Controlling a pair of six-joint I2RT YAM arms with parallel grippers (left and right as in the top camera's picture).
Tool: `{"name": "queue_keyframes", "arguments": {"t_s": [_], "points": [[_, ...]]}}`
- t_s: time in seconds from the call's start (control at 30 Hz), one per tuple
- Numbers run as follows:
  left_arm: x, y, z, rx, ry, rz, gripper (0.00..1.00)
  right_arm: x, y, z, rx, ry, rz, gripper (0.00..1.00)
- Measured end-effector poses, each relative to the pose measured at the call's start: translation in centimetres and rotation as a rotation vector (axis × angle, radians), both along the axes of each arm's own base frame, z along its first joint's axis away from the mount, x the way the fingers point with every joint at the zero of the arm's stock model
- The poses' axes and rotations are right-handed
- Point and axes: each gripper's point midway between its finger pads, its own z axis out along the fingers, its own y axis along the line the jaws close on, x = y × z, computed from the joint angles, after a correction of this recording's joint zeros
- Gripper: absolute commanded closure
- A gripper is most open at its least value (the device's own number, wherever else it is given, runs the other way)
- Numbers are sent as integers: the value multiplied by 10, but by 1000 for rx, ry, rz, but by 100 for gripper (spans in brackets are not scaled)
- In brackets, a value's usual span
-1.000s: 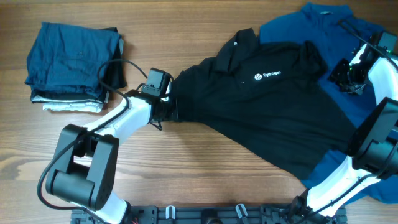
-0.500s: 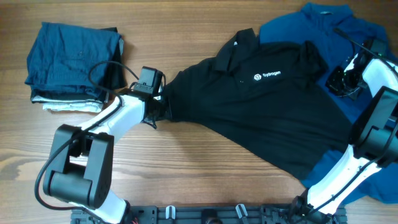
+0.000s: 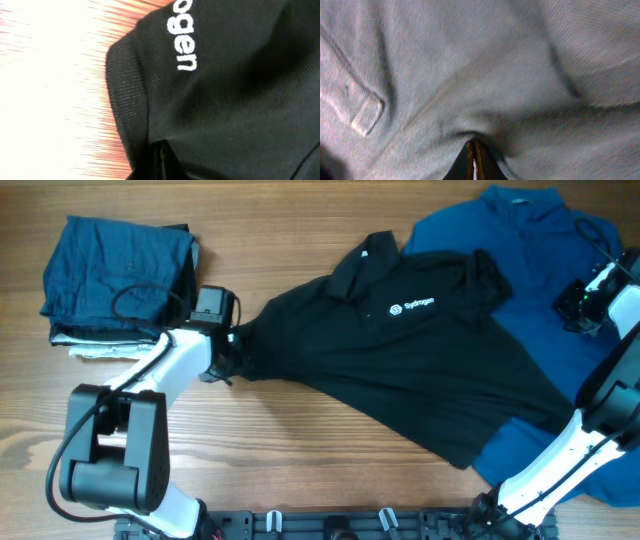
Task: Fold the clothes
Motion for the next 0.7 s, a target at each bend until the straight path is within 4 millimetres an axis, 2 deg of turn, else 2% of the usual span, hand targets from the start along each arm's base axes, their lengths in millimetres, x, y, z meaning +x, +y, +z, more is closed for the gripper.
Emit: {"name": "queue_keyframes", "arguments": {"t_s": [0.23,0.47,0.5,0.57,0.6,0.7], "points": [[-11,29,-1,31,57,75,96,5,-12,1,-51,-20,-14,96],[-21,69,-1,13,103,211,96,12,-27,2,-128,-38,-19,96],[-21,70,-1,0,104,220,96,12,-28,2,-131,-40,-18,96],[-20,69,-1,-12,102,223,87,11,-28,3,-122,-29,-18,87],[-19,67,0,-21,96,217,86,12,-27,4,-111,-21,-12,83],[-7,52,11,-57,43,177,80,9,-25,8,-67,40,-2,77]]}}
